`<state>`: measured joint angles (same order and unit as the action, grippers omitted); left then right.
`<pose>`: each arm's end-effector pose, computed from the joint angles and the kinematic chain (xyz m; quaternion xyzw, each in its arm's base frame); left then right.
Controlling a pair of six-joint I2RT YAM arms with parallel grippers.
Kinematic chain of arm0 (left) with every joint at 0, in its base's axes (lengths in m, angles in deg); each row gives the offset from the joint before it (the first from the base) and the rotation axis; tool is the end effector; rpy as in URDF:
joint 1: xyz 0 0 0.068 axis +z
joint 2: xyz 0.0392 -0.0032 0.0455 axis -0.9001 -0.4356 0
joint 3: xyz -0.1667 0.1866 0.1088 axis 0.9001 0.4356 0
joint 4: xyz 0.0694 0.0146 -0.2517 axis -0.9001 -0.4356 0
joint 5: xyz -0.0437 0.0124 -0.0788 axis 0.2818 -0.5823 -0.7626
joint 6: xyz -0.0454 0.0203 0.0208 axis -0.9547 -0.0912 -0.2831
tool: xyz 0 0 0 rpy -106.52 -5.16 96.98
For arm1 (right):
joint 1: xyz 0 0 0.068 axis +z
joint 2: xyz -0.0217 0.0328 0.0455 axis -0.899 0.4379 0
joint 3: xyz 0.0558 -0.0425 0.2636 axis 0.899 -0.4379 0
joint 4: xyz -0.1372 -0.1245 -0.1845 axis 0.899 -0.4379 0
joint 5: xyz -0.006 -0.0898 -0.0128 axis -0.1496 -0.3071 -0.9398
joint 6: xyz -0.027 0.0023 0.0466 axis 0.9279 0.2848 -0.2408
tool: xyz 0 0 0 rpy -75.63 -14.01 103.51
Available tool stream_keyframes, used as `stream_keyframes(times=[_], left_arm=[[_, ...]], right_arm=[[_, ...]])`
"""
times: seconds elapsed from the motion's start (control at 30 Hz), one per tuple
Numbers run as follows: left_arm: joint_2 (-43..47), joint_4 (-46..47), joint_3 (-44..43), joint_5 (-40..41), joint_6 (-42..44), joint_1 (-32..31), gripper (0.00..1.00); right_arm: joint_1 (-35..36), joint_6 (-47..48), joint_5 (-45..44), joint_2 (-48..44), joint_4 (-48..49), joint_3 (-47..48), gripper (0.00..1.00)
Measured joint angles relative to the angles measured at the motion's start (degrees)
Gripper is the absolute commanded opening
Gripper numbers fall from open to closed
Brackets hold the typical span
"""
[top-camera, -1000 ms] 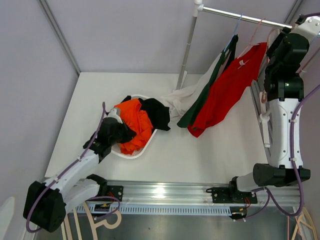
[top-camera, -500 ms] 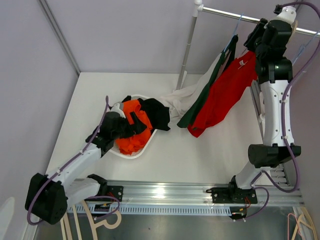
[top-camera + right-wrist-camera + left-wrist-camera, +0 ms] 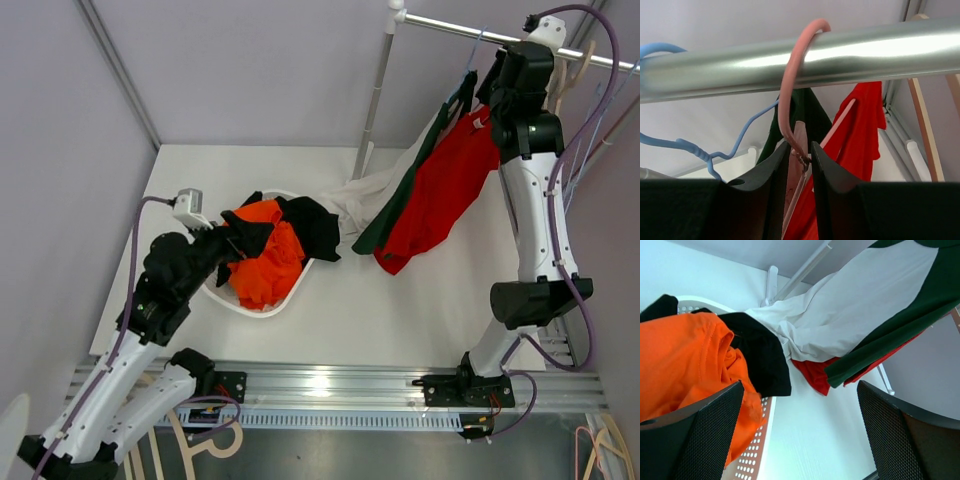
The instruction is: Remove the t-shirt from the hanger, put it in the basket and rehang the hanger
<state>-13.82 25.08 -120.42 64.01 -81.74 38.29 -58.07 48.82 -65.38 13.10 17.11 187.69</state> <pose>0.1414 -0.0687 0.3497 -0.0562 0.7527 -0.3298 0.5670 0.3606 0.0253 0.5254 0.1555 0.7372 -0.0288 0.6570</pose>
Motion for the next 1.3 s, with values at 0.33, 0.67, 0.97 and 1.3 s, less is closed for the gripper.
stream_keyframes(times=[0.33, 0.67, 0.97, 1.3], left_arm=[[2.2, -4.0, -1.1, 1.2, 1.5, 0.0, 1.00], [3.0, -5.3, -1.1, 1.4, 2.0, 0.0, 0.99], [3.4, -5.6, -1.1, 1.4, 2.1, 0.0, 0.99], [3.9, -4.8, -1.4, 3.2, 7.6, -6.3, 0.99]], right_arm=[[4.4, 4.0, -9.2, 2.6, 0.8, 1.2, 0.27], [5.0, 5.3, -13.7, 4.6, -0.1, 2.4, 0.00], [5.3, 7.8, -15.3, 4.7, 0.0, 2.6, 0.00], [8.9, 12.2, -16.0, 2.6, 0.0, 4.0, 0.00]])
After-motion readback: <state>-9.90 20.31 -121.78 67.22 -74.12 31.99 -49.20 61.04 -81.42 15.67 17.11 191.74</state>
